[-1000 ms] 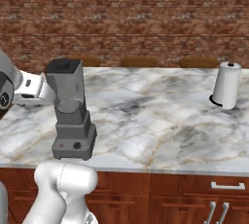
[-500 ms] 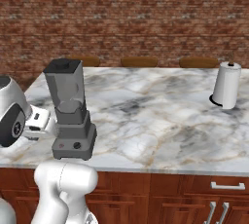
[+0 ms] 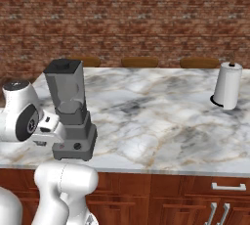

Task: Grab the onion and lime from the fridge, place them in the blender, close the lid, and turn on the blender to create a marinade.

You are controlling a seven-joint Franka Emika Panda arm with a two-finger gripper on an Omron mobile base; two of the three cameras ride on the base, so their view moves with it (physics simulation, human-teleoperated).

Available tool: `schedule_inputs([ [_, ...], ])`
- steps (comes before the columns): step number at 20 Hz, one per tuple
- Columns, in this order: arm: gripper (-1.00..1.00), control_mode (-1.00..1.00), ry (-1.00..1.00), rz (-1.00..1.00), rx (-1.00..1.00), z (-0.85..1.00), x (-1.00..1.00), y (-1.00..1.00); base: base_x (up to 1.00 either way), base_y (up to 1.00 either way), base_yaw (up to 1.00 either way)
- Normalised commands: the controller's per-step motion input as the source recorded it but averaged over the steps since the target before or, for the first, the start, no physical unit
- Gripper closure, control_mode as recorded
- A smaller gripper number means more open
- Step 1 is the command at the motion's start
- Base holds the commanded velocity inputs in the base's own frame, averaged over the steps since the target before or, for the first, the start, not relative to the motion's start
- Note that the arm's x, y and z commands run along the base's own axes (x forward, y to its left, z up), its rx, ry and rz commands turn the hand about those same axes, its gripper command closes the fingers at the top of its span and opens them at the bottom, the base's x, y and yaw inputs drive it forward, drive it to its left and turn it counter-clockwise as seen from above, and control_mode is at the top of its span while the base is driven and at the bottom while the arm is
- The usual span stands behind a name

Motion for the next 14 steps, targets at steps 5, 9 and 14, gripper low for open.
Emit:
schedule_inputs([
  [5, 1.0, -1.0, 0.02, 0.0, -0.01, -0.46, 0.08, 0.0, 0.0, 0.0, 0.0],
  [9, 1.0, -1.0, -0.11, 0.0, -0.04, -0.56, 0.04, 0.0, 0.0, 0.0, 0.0],
  [14, 1.0, -1.0, -0.08, 0.0, -0.06, -0.34, 0.31, 0.08, 0.0, 0.0, 0.0],
])
